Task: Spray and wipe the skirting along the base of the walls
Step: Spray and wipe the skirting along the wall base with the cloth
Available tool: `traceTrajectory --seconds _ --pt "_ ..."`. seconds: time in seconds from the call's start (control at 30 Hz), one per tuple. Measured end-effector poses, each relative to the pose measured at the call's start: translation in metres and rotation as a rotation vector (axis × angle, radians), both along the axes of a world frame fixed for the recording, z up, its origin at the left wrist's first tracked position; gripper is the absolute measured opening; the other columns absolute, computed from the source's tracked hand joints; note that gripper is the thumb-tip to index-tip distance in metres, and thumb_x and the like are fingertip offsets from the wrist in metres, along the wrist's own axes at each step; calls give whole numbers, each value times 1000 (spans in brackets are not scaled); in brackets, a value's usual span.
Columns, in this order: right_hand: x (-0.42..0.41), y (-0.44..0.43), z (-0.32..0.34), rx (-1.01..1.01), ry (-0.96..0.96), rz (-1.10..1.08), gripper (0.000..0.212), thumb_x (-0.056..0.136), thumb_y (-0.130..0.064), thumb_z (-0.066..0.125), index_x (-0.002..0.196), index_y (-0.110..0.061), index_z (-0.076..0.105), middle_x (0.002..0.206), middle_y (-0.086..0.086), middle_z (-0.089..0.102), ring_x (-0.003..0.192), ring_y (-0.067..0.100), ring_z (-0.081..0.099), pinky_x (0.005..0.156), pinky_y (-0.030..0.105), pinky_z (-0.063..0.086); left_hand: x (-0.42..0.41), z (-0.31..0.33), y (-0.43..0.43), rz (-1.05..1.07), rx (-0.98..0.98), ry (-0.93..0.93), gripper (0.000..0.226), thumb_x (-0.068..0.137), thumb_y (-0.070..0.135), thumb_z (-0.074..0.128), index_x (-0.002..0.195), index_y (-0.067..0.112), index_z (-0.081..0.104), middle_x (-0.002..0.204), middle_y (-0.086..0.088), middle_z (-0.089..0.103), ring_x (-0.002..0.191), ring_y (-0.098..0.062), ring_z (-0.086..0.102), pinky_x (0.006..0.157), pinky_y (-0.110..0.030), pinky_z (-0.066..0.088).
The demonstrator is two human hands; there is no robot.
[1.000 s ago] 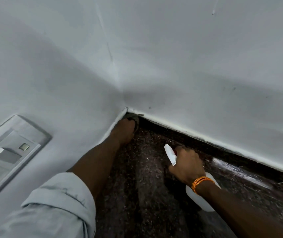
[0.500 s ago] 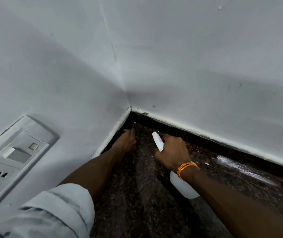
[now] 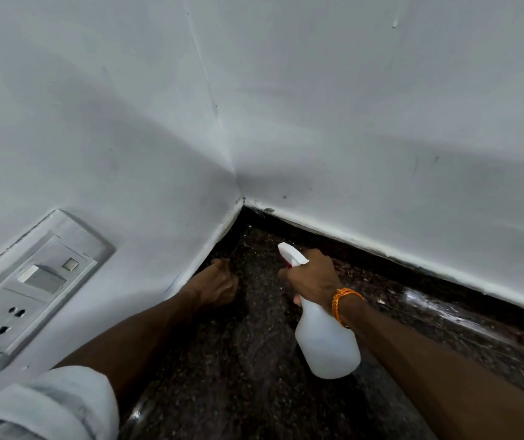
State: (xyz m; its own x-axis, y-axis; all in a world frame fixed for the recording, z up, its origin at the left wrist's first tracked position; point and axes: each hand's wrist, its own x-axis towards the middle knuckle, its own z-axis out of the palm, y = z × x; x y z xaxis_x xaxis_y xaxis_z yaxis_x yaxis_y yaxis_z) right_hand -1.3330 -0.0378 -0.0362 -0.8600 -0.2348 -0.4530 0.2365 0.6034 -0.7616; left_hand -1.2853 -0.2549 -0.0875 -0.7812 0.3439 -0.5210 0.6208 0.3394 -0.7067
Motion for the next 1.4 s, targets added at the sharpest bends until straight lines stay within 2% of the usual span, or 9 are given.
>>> traceTrajectory --seconds 0.2,0.3,0.43,0.63,0.9,1.07,1.17,1.27,1.4 --pt "-1 7 -5 -4 -7 -58 12 77 -12 71 77 -8 60 68 8 64 47 31 68 47 33 56 -53 8 14 55 -39 116 36 99 15 38 125 2 59 123 -20 60 111 -37 52 96 -53 36" --pt "0 14 -9 -20 -42 -88 15 76 -9 71 70 -8 57 64 9 62 46 33 66 46 32 53 -79 13 22 183 47 148 34 97 16 42 123 11 63 121 -13 62 114 -36 48 102 -52 30" --pt "-2 22 -14 -92 -175 -55 30 69 -12 72 95 -3 63 79 19 70 41 27 60 45 30 50 -59 -10 2 130 76 175 38 97 17 38 123 8 64 127 -21 59 123 -44 44 101 -60 26" --pt "-1 25 -23 -122 -193 -27 39 68 -14 73 104 -1 63 81 20 67 38 24 58 45 29 49 23 -20 -4 110 23 39 47 104 8 21 141 -21 23 144 -44 25 134 -60 23 109 -68 16" --pt "1 16 -23 -98 -180 10 41 69 -17 72 108 -5 65 69 17 64 37 24 59 46 29 51 -37 3 6 212 90 199 58 106 36 18 150 -2 22 156 -22 23 146 -40 17 118 -53 6" --pt "9 6 -23 -113 -198 61 57 65 -17 71 121 -9 62 56 16 63 38 26 59 48 34 54 35 -1 -9 216 82 99 59 107 36 20 149 -5 23 155 -26 22 146 -40 16 119 -52 7" --pt "21 -4 -22 -113 -226 123 74 57 -20 69 130 -15 58 73 22 71 42 26 61 50 36 56 90 -3 -24 167 35 302 51 107 36 16 150 16 35 157 -2 30 149 -20 12 117 -50 -3" --pt "36 -18 -22 -117 -235 163 70 60 -18 69 129 -14 60 76 20 71 44 26 61 52 37 56 145 -11 -32 253 73 10 56 108 24 18 146 -17 16 153 -35 13 143 -49 10 116 -56 -2" --pt "54 -37 -24 -80 -250 226 63 62 -20 68 124 -12 60 79 22 72 49 27 62 55 39 56 177 -2 -43 280 266 60 51 105 15 22 144 -18 22 150 -37 18 140 -54 17 116 -59 7"
